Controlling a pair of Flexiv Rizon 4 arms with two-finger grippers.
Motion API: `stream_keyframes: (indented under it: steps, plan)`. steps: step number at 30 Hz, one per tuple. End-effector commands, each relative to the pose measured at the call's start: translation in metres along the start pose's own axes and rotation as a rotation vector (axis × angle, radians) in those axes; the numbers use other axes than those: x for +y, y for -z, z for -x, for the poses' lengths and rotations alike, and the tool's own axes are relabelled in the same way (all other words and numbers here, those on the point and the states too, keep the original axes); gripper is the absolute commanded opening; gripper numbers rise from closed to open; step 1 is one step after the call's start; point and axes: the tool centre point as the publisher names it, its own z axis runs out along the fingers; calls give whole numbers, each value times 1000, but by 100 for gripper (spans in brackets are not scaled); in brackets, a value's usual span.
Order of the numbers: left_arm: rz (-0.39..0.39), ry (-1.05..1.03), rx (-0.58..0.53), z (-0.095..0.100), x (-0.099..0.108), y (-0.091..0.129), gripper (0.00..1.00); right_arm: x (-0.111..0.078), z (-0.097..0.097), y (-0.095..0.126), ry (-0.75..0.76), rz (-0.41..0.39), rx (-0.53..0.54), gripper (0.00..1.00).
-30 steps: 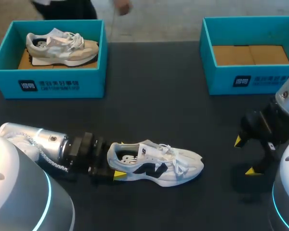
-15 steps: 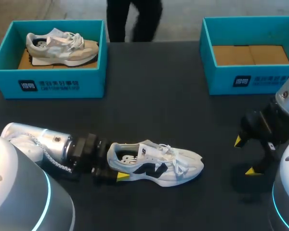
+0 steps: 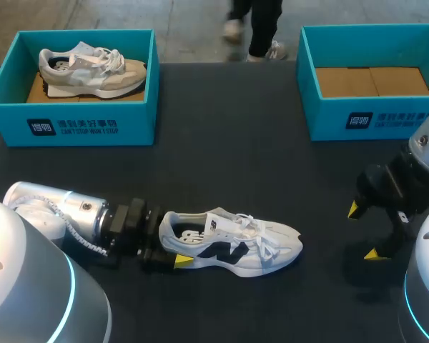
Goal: Take the shoe out of the shoebox, open the shoe tongue, remove and reinsert the insole, then place the shoe into the shoebox
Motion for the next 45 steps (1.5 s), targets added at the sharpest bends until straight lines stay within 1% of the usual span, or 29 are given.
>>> stream_keyframes:
  steps: [1, 12, 14, 16, 20, 24, 27, 31, 32, 34, 35, 36, 45]
  plan:
    - [0, 1, 1, 1, 1, -1, 0, 0, -1, -1, -1, -2, -2, 100]
    - [0, 1, 1, 1, 1, -1, 0, 0, -1, -1, -1, -2, -2, 100]
    - [0, 1, 1, 1, 1, -1, 0, 7, 5, 2, 24, -33, 13, 100]
    - [0, 1, 1, 1, 1, -1, 0, 17, 9, 3, 59, -60, 25, 100]
    - [0, 1, 1, 1, 1, -1, 0, 31, 16, 3, 51, -93, 32, 100]
    - [0, 1, 1, 1, 1, -1, 0, 45, 20, 6, -53, -195, 10, 100]
    - [0, 1, 1, 1, 1, -1, 0, 54, 21, 8, -126, -228, -35, 100]
    - [0, 1, 1, 1, 1, -1, 0, 63, 25, 11, -327, -262, -97, 100]
    - [0, 1, 1, 1, 1, -1, 0, 65, 26, 12, -395, -244, -117, 100]
    - [0, 1, 1, 1, 1, -1, 0, 63, 24, 15, -586, -203, -162, 100]
    - [0, 1, 1, 1, 1, -1, 0, 64, 22, 16, -642, -152, -194, 100]
    - [0, 1, 1, 1, 1, -1, 0, 67, 18, 16, -684, -124, -210, 100]
    - [0, 1, 1, 1, 1, -1, 0, 67, 18, 16, -684, -124, -210, 100]
